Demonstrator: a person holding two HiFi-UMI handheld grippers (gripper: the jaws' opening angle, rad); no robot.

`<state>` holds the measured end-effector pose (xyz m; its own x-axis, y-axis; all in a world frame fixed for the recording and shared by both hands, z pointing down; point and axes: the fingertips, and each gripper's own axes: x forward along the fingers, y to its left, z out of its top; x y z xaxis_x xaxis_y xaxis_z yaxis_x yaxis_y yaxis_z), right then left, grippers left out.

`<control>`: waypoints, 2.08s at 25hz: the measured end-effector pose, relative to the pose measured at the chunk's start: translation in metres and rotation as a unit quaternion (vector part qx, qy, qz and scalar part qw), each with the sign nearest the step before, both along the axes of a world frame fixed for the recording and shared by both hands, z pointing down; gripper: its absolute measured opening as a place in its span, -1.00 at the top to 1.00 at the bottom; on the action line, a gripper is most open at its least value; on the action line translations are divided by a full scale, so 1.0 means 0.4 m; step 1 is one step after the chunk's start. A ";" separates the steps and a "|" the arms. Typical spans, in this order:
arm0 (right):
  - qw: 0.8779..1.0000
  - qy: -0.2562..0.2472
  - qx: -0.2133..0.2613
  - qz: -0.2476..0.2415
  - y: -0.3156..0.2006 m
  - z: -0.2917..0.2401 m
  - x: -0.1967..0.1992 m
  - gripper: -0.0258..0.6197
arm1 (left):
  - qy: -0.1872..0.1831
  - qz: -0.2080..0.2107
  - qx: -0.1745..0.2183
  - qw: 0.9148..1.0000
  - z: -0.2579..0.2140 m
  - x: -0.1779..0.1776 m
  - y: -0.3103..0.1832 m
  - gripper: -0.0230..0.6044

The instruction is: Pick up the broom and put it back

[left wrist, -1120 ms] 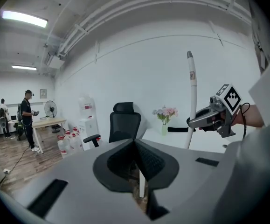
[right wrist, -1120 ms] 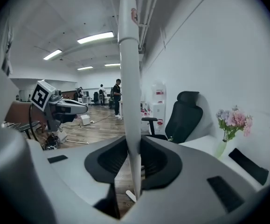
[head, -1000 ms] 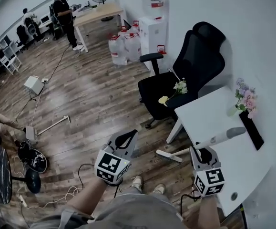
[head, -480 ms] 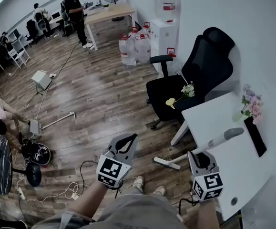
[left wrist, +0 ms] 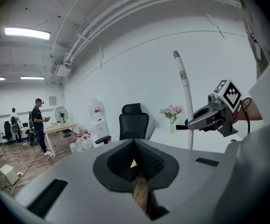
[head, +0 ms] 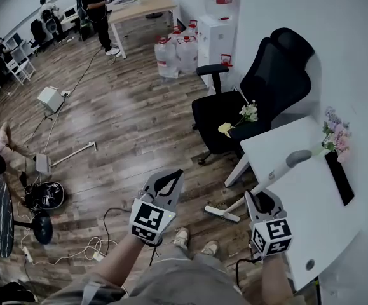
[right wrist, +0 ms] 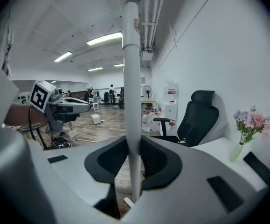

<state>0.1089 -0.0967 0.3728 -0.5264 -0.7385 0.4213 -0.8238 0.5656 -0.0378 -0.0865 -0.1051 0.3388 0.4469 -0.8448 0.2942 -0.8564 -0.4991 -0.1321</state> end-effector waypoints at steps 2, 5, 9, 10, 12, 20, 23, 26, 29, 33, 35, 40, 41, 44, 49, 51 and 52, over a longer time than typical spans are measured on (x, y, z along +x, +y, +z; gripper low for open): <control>1.000 0.002 -0.003 0.002 -0.016 0.026 -0.002 0.59 | 0.003 0.002 -0.008 1.000 0.022 0.008 -0.009 0.88; 1.000 0.008 -0.012 0.000 -0.048 0.071 -0.009 0.59 | 0.008 0.004 -0.019 1.000 0.053 0.022 -0.031 0.88; 0.999 0.014 -0.030 0.006 -0.102 0.156 -0.022 0.59 | 0.004 0.007 -0.032 0.999 0.113 0.037 -0.063 0.88; 0.999 0.013 -0.036 0.006 -0.113 0.178 -0.027 0.59 | 0.004 0.008 -0.037 0.999 0.131 0.038 -0.069 0.88; 0.999 0.007 -0.044 0.005 -0.137 0.215 -0.036 0.59 | 0.000 0.011 -0.045 0.999 0.165 0.038 -0.081 0.88; 0.996 -0.010 -0.086 -0.002 -0.248 0.393 -0.060 0.59 | -0.053 0.027 -0.066 0.996 0.341 0.031 -0.169 0.88; 0.994 -0.005 -0.108 -0.014 -0.272 0.477 -0.066 0.59 | -0.052 0.044 -0.074 0.995 0.401 0.038 -0.201 0.88; 0.992 0.002 -0.124 -0.029 -0.287 0.560 -0.078 0.59 | -0.046 0.046 -0.080 0.995 0.467 0.048 -0.234 0.88; 0.990 0.010 -0.134 -0.041 -0.297 0.637 -0.091 0.59 | -0.043 0.042 -0.091 0.994 0.541 0.056 -0.260 0.88; 0.988 0.022 -0.148 -0.047 -0.315 0.737 -0.094 0.59 | -0.030 0.048 -0.108 0.993 0.618 0.076 -0.280 0.88; 0.986 0.033 -0.156 -0.053 -0.318 0.779 -0.095 0.59 | -0.028 0.058 -0.116 0.991 0.647 0.087 -0.283 0.88; 0.982 0.050 -0.172 -0.054 -0.313 0.854 -0.094 0.59 | -0.031 0.062 -0.128 0.989 0.701 0.085 -0.293 0.88; 0.982 0.050 -0.174 -0.050 -0.320 0.870 -0.090 0.59 | -0.026 0.058 -0.130 0.989 0.706 0.085 -0.300 0.88; 0.986 0.030 -0.163 -0.029 -0.359 0.905 -0.085 0.59 | -0.008 0.050 -0.137 0.989 0.727 0.093 -0.317 0.88; 0.989 -0.015 -0.150 0.012 -0.447 0.922 -0.076 0.58 | 0.001 0.056 -0.149 0.987 0.750 0.110 -0.328 0.88; 0.989 -0.029 -0.140 0.026 -0.484 0.931 -0.071 0.58 | 0.004 0.059 -0.152 0.987 0.756 0.114 -0.329 0.88; 0.990 -0.034 -0.132 0.034 -0.502 0.934 -0.068 0.58 | 0.003 0.059 -0.154 0.986 0.762 0.113 -0.329 0.88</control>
<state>0.0818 -0.2977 0.7466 -0.5132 -0.6422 0.5693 -0.8501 0.4719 -0.2339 -0.0412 -0.2368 0.6438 0.5390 -0.6582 0.5256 -0.7903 -0.6111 0.0450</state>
